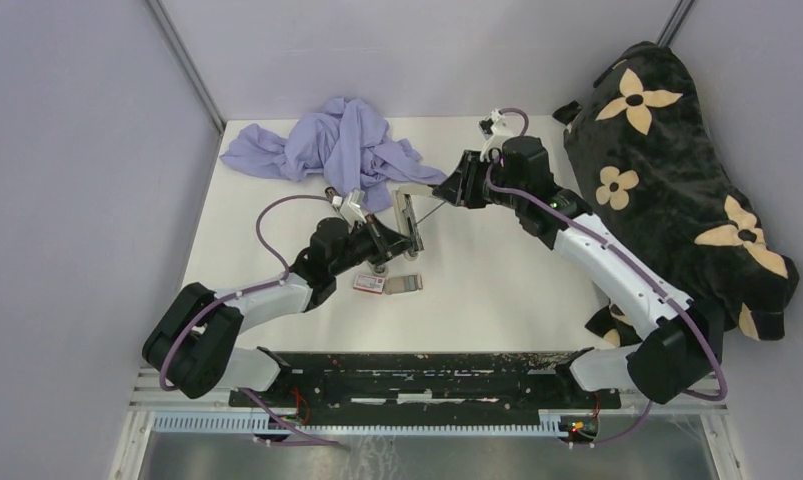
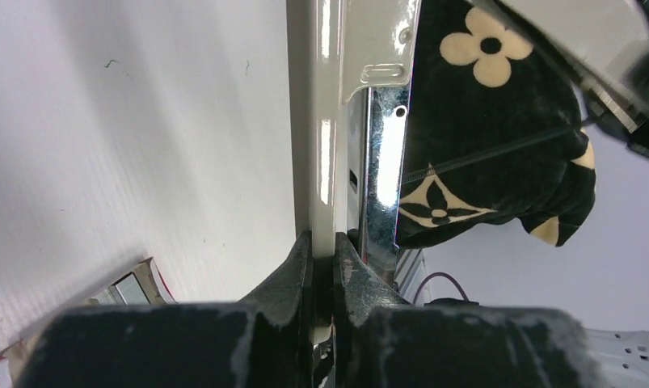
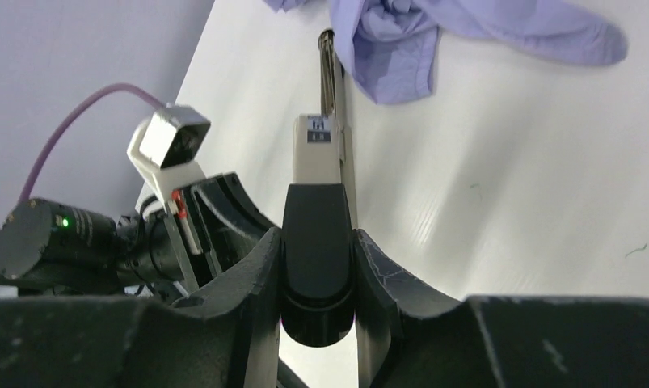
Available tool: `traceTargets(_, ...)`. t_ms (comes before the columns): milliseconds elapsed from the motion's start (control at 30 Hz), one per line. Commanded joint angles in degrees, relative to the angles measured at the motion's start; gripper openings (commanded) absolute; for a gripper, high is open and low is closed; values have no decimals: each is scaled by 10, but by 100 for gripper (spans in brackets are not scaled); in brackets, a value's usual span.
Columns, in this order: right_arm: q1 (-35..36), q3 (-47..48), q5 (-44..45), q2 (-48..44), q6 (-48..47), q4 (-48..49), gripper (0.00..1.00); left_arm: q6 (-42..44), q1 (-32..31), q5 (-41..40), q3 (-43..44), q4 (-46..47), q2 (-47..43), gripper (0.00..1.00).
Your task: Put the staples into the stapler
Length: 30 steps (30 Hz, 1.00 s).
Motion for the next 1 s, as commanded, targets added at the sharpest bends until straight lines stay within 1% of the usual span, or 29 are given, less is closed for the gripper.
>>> traceTargets(0, -42, 109, 63, 24, -26, 37, 1, 57, 0, 15, -13, -2, -9, 3)
traceTargets(233, -60, 208, 52, 97, -31, -12, 1, 128, -49, 27, -2, 2, -4, 3)
traceTargets(533, -74, 270, 51, 162, -45, -70, 1, 202, -102, 45, 19, 1, 5, 3)
traceTargets(733, -75, 316, 18, 219, -56, -115, 2, 223, -131, 65, 46, 13, 20, 3)
traceTargets(833, -75, 333, 11, 244, -60, -142, 5, 225, -140, 76, 51, 31, 23, 3)
traceTargets(967, -75, 348, -1, 266, -65, -162, 20, 216, -142, 79, 54, 50, 30, 3)
